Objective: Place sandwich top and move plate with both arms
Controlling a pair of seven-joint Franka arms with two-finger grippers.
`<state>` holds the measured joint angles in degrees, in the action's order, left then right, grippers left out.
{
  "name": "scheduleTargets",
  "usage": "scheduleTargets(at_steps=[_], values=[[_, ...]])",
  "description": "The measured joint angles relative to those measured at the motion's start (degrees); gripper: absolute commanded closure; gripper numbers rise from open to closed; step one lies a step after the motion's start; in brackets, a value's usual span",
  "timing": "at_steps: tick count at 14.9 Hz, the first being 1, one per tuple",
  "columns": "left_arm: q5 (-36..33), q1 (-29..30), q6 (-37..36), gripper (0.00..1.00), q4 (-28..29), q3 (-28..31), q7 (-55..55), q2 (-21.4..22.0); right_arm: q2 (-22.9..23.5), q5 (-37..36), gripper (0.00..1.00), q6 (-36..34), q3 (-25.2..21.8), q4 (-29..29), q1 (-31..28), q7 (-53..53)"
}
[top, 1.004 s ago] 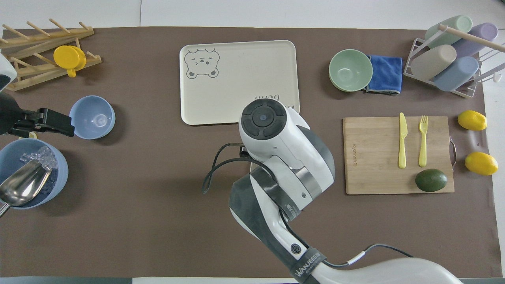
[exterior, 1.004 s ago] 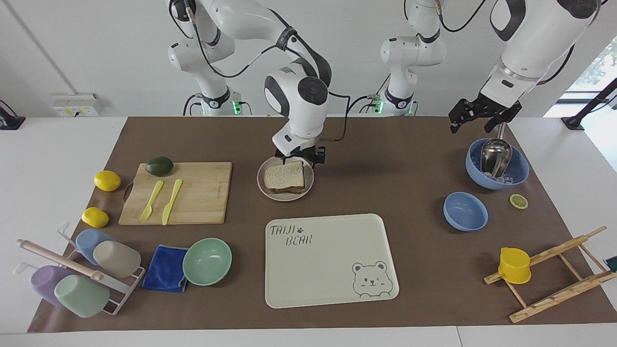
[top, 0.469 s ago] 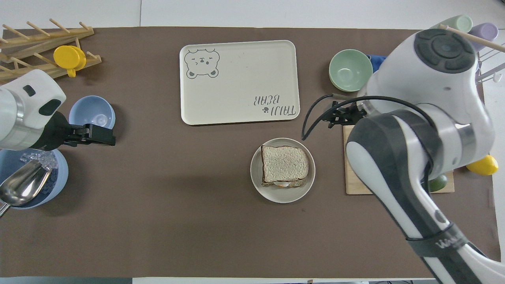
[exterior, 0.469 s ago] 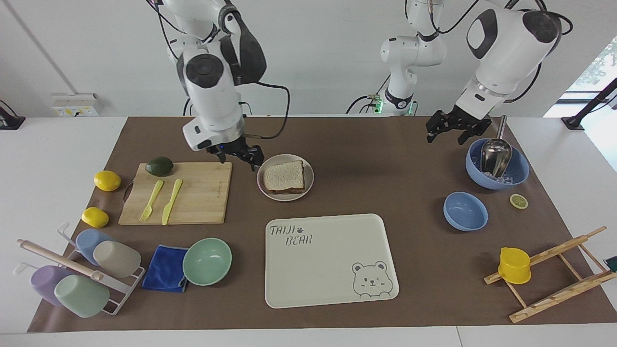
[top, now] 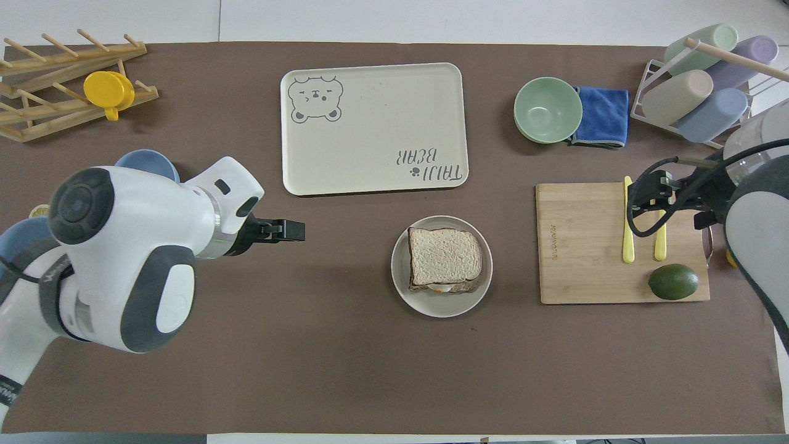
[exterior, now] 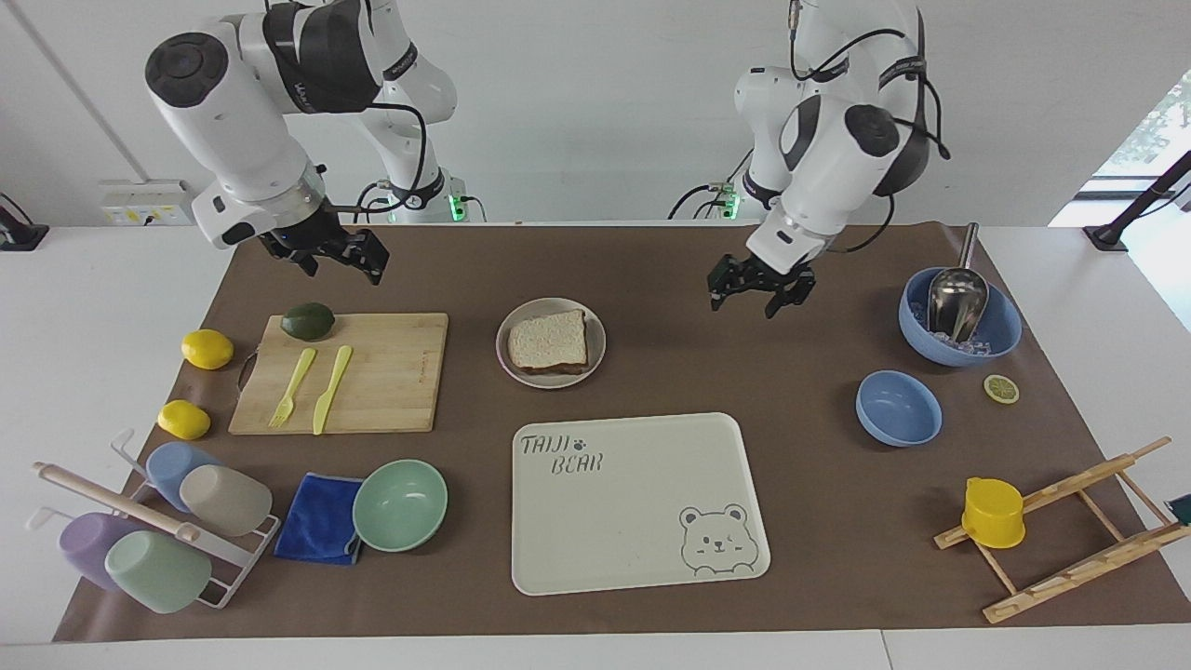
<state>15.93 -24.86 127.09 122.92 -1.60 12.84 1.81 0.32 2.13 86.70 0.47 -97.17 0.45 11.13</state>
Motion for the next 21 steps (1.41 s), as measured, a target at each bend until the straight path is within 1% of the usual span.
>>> scheduleTargets(at_steps=[3,6,8,10,12,13,15,18,19,21], values=[[3.34,-4.80,6.42,0.00,0.25,0.00,1.17,-5.53,-0.20,0.00,0.00,-0.78,-1.74,-0.21,-0.09,-3.45],[5.32,-9.05,12.20,0.00,0.30,0.00,2.60,-10.96,-0.16,-0.07,0.00,-0.28,-1.87,-0.35,-0.02,-3.82],[7.87,-11.61,15.59,0.00,0.22,0.01,2.92,-14.20,-0.06,-2.05,0.00,-0.17,-1.83,-0.21,0.06,-3.97],[11.02,-13.43,18.32,0.00,-0.03,0.03,2.99,-16.26,0.33,-3.99,0.00,-0.18,-1.67,0.67,0.16,-4.13],[12.33,-14.23,18.81,0.00,-0.63,0.03,3.51,-16.73,0.76,-4.25,0.00,-0.24,-1.51,1.87,0.20,-4.14],[12.38,-14.44,18.81,0.02,-0.87,0.07,3.78,-16.72,0.96,-4.30,0.00,-0.17,-1.47,2.34,0.22,-4.16],[12.41,-14.78,18.78,0.14,-1.07,0.08,4.08,-16.72,1.32,-4.26,0.00,0.10,-1.38,3.14,0.22,-4.22],[12.45,-15.26,18.49,0.45,-1.06,0.09,4.57,-16.73,1.56,-4.25,0.00,0.35,-1.34,3.74,0.22,-4.24],[12.45,-15.38,18.26,0.52,-1.06,0.09,4.86,-16.73,1.57,-4.24,0.00,0.35,-1.35,3.75,0.20,-4.24],[12.45,-15.42,17.66,0.56,-1.06,0.08,5.40,-16.73,1.58,-4.24,0.00,0.35,-1.47,3.38,0.07,-4.24]])
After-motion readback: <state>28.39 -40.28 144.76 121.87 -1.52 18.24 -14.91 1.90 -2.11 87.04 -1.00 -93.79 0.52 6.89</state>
